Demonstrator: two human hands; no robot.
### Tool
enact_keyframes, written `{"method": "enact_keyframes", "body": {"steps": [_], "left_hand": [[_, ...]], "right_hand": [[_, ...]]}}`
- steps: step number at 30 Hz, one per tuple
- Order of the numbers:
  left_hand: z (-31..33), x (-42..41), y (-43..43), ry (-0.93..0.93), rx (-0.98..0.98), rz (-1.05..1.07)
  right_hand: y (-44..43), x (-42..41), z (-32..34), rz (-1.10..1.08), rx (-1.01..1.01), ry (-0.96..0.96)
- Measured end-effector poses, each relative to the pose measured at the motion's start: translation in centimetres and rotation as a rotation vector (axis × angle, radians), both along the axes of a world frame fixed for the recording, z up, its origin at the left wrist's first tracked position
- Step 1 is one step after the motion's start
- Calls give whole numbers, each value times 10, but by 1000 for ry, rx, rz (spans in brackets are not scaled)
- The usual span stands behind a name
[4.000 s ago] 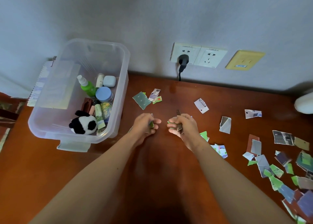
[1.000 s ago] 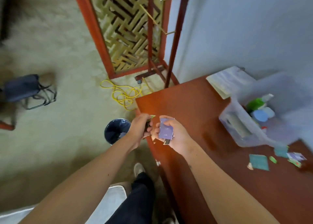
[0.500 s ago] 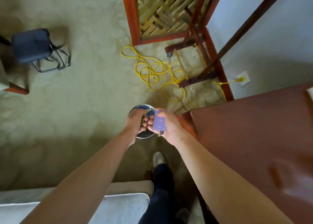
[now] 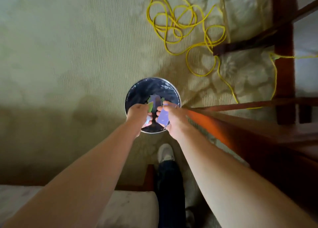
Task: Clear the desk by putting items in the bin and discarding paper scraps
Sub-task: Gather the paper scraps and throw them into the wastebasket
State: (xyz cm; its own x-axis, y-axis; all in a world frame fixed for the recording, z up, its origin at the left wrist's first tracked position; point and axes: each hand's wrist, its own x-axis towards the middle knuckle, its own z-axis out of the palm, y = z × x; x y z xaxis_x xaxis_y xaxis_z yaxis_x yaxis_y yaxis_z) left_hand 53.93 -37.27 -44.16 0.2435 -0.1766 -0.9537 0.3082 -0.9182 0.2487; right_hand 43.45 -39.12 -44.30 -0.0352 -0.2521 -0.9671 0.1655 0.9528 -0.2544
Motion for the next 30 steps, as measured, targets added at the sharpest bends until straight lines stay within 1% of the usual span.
{"method": "enact_keyframes", "body": {"steps": [3,5,7,10,13,16,18,25,28,30], "left_hand": [[-34,3,-1,30,84,54],[-48,5,1,43,124,60],[-54,8,4,60,142,86],[-49,11,9,55,152,115],[-29,12,9,26,128,88],[8,8,7,-21,77,69],[42,1,7,-33,32,72],[191,-33,24,-37,-215,-56],[253,-52,31,-1,-267,-97],[289,-65,33,65,-267,-122]], "right_hand": [[1,4,-34,58,71,50],[0,5,-41,81,128,19],[0,3,-42,47,186,-21],[-2,-2,-32,-18,216,-44],[-5,-1,-17,-33,172,-4],[0,-1,13,-60,96,35],[6,-5,45,-62,24,61],[43,-32,199,-18,-211,164],[67,-51,260,-33,-278,139],[83,-64,295,-75,-300,106]]}}
